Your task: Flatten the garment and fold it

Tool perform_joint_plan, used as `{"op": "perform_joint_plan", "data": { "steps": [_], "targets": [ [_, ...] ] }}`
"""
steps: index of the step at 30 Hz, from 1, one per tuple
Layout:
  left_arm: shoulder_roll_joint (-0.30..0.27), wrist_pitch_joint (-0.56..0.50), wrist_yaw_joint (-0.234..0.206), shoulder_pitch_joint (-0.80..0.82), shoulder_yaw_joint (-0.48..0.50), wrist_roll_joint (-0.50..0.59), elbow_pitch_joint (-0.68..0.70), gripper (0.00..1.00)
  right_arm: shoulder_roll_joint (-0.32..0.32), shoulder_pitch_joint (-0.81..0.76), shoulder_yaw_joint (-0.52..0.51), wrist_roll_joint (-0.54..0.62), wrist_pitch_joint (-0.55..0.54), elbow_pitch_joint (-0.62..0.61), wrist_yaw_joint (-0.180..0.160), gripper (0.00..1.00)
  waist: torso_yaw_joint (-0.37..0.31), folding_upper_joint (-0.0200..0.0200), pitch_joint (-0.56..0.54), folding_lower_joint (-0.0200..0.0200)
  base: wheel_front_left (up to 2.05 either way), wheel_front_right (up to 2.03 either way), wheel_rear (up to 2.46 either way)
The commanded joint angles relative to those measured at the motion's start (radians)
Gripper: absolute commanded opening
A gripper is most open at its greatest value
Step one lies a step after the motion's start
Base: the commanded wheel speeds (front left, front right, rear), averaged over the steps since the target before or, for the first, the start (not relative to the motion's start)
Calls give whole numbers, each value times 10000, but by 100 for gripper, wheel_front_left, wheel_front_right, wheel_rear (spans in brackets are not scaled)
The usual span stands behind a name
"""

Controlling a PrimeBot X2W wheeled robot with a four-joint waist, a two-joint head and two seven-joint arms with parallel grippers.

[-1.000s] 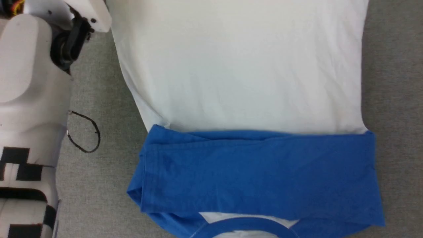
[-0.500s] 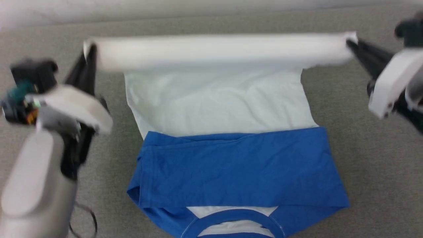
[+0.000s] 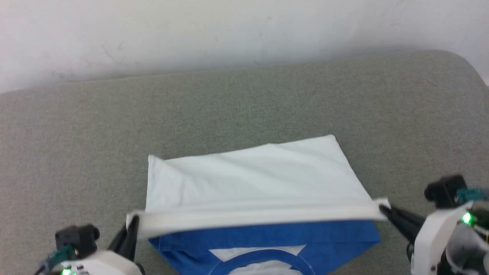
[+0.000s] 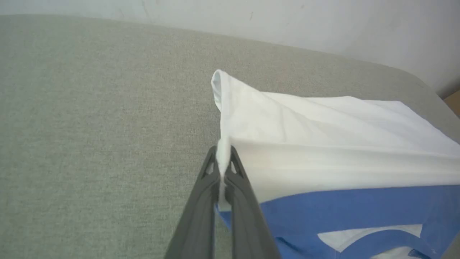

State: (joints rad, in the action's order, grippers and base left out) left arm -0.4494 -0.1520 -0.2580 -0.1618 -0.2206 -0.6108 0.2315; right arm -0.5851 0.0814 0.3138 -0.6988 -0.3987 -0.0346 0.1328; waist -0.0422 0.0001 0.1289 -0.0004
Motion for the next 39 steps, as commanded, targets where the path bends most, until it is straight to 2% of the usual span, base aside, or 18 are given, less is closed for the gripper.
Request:
{"op": "perform_joint_plan", "data": {
  "steps": [1, 7, 8, 9, 10, 11, 12, 13, 18, 22, 26, 28, 30, 35, 39],
  "targets": [
    [-51, -68, -99, -272, 0, -63, 94, 0, 181, -425, -263, 173, -118, -137, -21, 0, -120, -1, -177, 4, 0, 0, 0],
    [137, -444, -191, -1192, -299, -426, -116, 0, 1537, -2400, -1502, 851, -786, -537, -21, 1, -69, -1, -139, 4, 0, 0, 0],
    [151, -536, -142, -1250, -382, -489, -238, 0, 1767, -2633, -1603, 937, -886, -530, -21, 21, -48, -1, -134, 4, 0, 0, 0],
    [182, -638, -30, -1281, -492, -594, -357, 27, 2037, -2841, -1699, 963, -953, -517, -21, 47, -19, -1, -130, 4, 0, 0, 0],
    [227, -711, 92, -1307, -573, -729, -464, 46, 2278, -3020, -1765, 996, -986, -542, -21, 83, 4, -1, -132, 4, 0, 0, 0],
    [251, -761, 174, -1346, -623, -825, -560, 71, 2500, -3199, -1819, 1010, -1035, -568, -21, 100, 15, -1, -138, 4, 0, 0, 0],
    [260, -777, 216, -1380, -640, -881, -649, 95, 2675, -3367, -1894, 1056, -1088, -573, -21, 100, 18, -1, -139, 4, 0, 0, 0],
    [246, -825, 261, -1424, -682, -919, -733, 100, 2771, -3519, -1953, 1161, -1136, -574, -21, 100, 23, -1, -150, 4, 0, 0, 0],
    [203, -919, 279, -1687, -711, -1055, -792, 100, 3223, -4054, -2437, 1323, -1113, -824, -21, 100, 31, -1, -231, 4, 0, 0, 0],
    [112, -718, 148, -1946, -507, -1035, -507, 100, 3519, -4279, -3060, 1186, -862, -1676, -21, 100, 84, -1, -338, 4, 0, 0, 0],
    [190, 310, 41, -1813, -41, -743, -21, 100, 3648, -4126, -3905, 1069, -594, -2548, -21, 100, 231, -1, -432, 4, 0, 0, 0],
    [363, 1007, 41, -1573, 163, -576, 111, 100, 3475, -3831, -4207, 1224, -673, -2587, -21, 100, 286, -1, -458, 4, 0, 0, 0],
    [562, 1706, 84, -1289, 283, -392, 127, 100, 3280, -3395, -4292, 1222, -870, -2371, -21, 100, 346, -1, -493, 4, 0, 0, 0],
    [908, 3415, 609, -494, 194, 181, -275, 100, 2779, -2099, -3795, 1145, -1531, -1049, -21, 100, 621, -1, -457, 4, 0, 0, 0],
    [1117, 4001, 776, 32, 172, 902, -864, 100, 2729, -1034, -3261, 883, -1845, 258, -21, 100, 836, -1, -362, 4, 0, 0, 0]
  ]
}}
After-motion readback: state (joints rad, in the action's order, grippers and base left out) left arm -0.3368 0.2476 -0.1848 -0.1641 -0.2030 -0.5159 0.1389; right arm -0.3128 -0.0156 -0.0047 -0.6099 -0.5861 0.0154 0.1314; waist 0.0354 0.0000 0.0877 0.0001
